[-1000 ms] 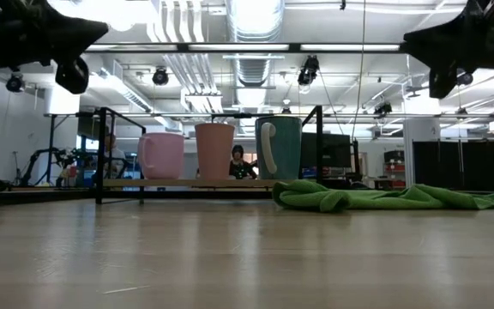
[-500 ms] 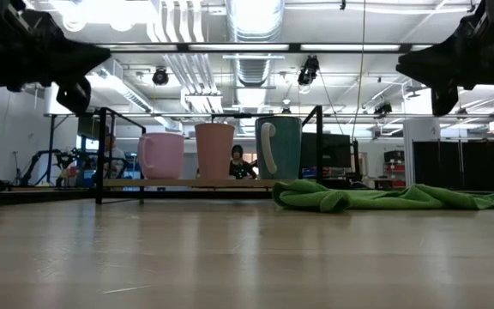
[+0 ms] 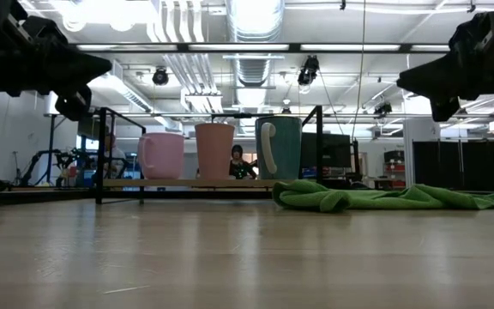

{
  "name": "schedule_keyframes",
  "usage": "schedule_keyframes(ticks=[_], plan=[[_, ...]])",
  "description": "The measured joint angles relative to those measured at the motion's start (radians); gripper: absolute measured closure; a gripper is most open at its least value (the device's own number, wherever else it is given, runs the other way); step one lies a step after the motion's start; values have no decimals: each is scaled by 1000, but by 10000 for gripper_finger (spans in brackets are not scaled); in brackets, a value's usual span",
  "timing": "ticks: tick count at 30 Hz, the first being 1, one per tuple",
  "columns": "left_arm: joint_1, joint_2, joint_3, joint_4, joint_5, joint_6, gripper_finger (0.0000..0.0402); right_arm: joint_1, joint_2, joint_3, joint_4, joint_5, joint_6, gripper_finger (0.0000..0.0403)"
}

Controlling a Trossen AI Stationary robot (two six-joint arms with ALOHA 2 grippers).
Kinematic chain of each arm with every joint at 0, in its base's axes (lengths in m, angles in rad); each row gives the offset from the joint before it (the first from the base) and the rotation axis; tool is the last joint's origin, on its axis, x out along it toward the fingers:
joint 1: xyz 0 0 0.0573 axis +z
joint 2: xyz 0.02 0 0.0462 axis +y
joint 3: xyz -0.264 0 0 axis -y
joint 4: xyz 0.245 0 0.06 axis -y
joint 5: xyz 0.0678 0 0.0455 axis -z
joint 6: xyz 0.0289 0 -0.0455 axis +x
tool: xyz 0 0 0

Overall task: Stack small to large cups/mugs on shelf
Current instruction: Return to Home Position

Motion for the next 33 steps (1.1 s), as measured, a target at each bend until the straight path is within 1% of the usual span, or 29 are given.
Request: schedule_keyframes(ticks=[4, 33], plan=[[0, 15, 0, 0, 0, 0, 402, 0, 1, 0, 0, -5, 2, 339], [1, 15, -3, 1, -5, 1, 402, 0, 1, 0, 1, -6, -1, 339]])
